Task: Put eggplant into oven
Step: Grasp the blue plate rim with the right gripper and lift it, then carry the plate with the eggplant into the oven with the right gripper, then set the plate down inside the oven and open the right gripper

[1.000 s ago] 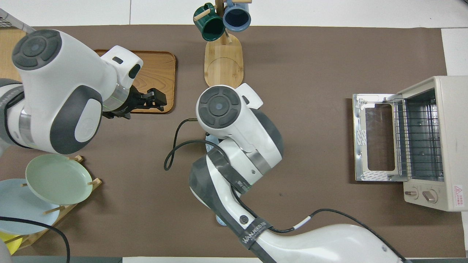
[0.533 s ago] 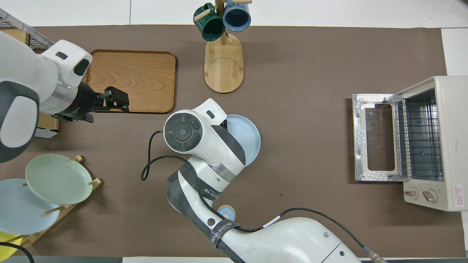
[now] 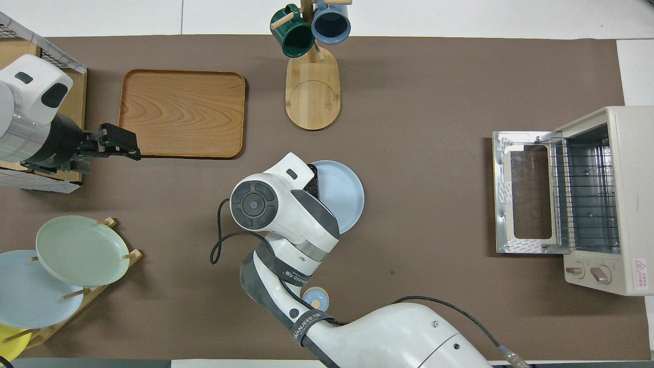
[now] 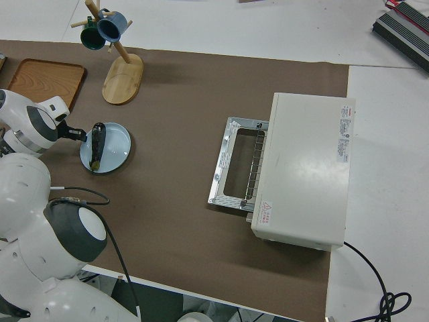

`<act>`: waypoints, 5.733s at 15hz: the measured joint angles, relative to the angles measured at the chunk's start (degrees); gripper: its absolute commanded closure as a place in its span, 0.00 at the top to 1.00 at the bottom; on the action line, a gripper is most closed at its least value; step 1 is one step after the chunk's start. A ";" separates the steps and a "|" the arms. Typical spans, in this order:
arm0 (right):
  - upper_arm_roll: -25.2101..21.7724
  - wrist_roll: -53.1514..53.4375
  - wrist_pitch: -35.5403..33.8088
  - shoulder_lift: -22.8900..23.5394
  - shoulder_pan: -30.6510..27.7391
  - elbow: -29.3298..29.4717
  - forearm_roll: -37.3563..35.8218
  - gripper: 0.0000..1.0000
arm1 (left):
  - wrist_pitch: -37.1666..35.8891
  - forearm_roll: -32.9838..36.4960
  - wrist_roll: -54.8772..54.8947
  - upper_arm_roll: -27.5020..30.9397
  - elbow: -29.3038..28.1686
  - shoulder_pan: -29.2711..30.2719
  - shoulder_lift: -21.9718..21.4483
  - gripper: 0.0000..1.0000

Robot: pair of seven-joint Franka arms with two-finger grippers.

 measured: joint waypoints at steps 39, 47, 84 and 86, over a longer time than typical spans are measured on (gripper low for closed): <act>-1.27 -41.63 -20.37 -33.07 -39.50 -30.06 -8.60 0.00 | -10.88 2.49 3.17 0.78 8.67 3.81 -1.73 1.00; -1.15 -51.08 -13.98 -33.82 -45.70 -34.56 -6.10 0.00 | -10.86 2.49 3.62 0.63 8.66 3.82 -1.87 1.00; 1.37 -26.90 -2.20 -21.06 -31.14 -32.84 -4.53 0.00 | -14.73 3.54 4.50 -1.66 9.55 3.76 -2.97 1.00; 1.35 -26.82 -2.64 -21.06 -31.75 -33.72 -8.92 0.00 | -14.73 3.54 4.50 -1.45 9.55 3.81 -2.97 1.00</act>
